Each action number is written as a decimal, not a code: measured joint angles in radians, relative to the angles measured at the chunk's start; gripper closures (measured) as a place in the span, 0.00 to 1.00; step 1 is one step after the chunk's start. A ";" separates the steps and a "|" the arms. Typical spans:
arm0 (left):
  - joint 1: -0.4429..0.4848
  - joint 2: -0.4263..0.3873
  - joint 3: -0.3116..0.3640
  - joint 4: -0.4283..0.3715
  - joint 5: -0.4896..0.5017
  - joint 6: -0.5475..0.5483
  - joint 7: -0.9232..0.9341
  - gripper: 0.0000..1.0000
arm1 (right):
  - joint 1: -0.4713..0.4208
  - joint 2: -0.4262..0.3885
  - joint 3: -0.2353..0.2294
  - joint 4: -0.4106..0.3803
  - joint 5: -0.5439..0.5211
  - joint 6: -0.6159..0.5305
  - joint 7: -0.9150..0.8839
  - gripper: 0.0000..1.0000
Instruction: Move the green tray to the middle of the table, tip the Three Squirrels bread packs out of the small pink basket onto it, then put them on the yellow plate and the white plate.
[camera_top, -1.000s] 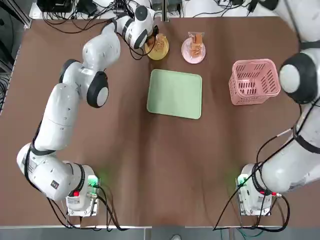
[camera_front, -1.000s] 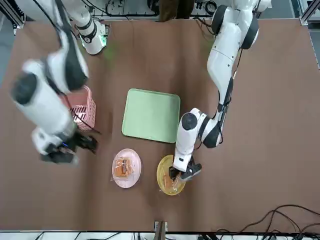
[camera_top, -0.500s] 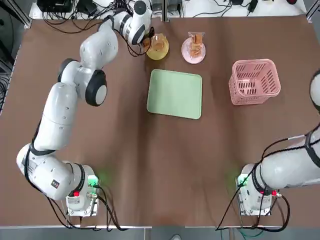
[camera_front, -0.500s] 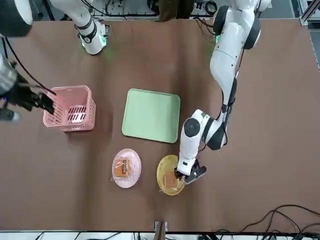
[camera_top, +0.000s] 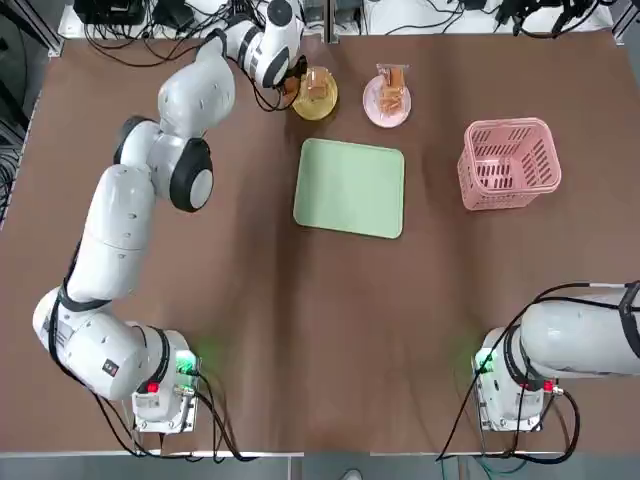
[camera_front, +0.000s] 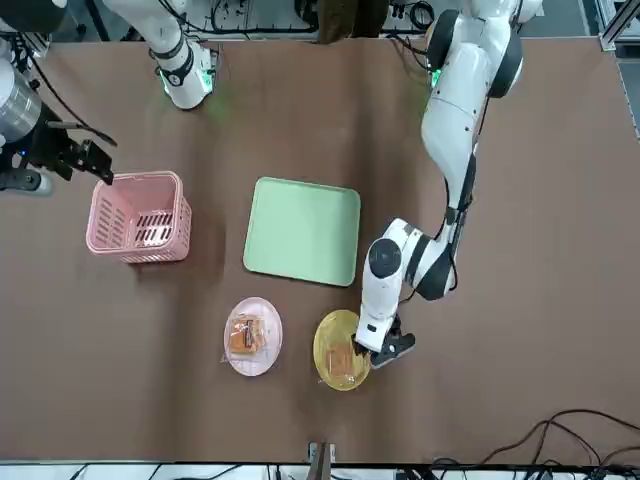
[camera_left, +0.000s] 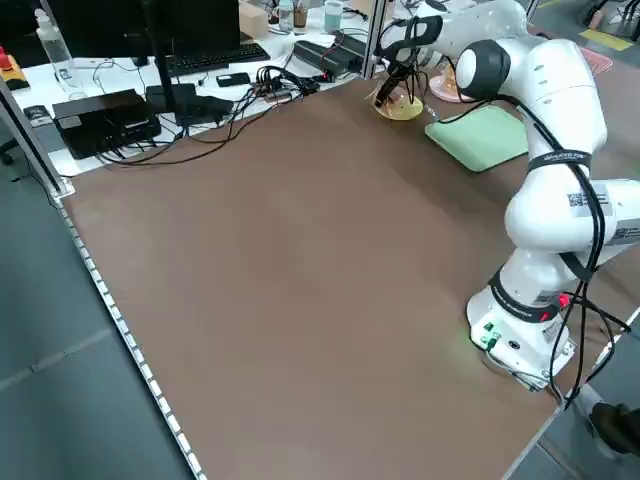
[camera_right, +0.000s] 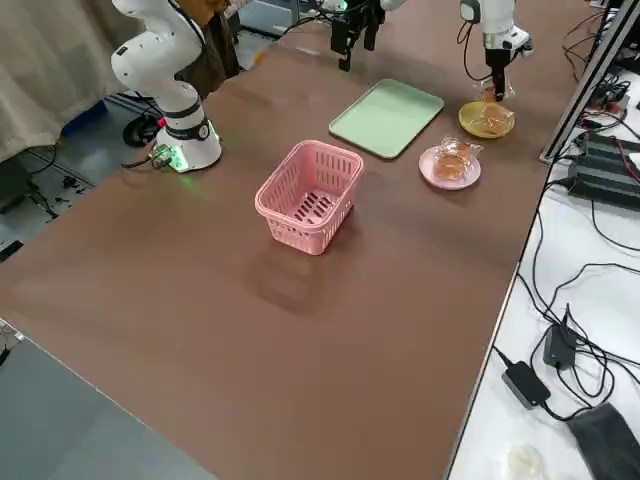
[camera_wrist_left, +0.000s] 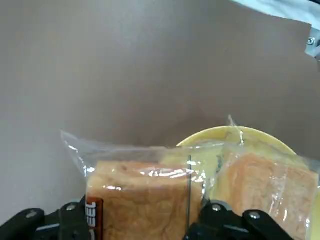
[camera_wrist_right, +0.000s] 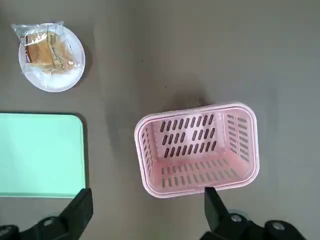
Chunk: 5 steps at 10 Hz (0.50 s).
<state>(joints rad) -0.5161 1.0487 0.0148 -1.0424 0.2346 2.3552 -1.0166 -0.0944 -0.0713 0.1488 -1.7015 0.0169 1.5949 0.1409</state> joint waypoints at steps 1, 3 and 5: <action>-0.004 0.001 -0.001 0.000 0.000 0.006 0.001 0.24 | -0.024 -0.007 0.000 -0.012 0.005 0.001 -0.038 0.01; -0.012 0.011 -0.002 -0.001 0.000 0.028 0.002 0.24 | -0.044 -0.013 -0.002 -0.033 0.007 0.011 -0.103 0.01; -0.013 0.027 -0.003 -0.001 0.000 0.057 0.002 0.24 | -0.045 -0.026 -0.005 -0.052 0.010 0.019 -0.165 0.01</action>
<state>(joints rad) -0.5295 1.0759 0.0120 -1.0433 0.2346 2.4121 -1.0149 -0.1398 -0.0970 0.1436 -1.7536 0.0264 1.6136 -0.0236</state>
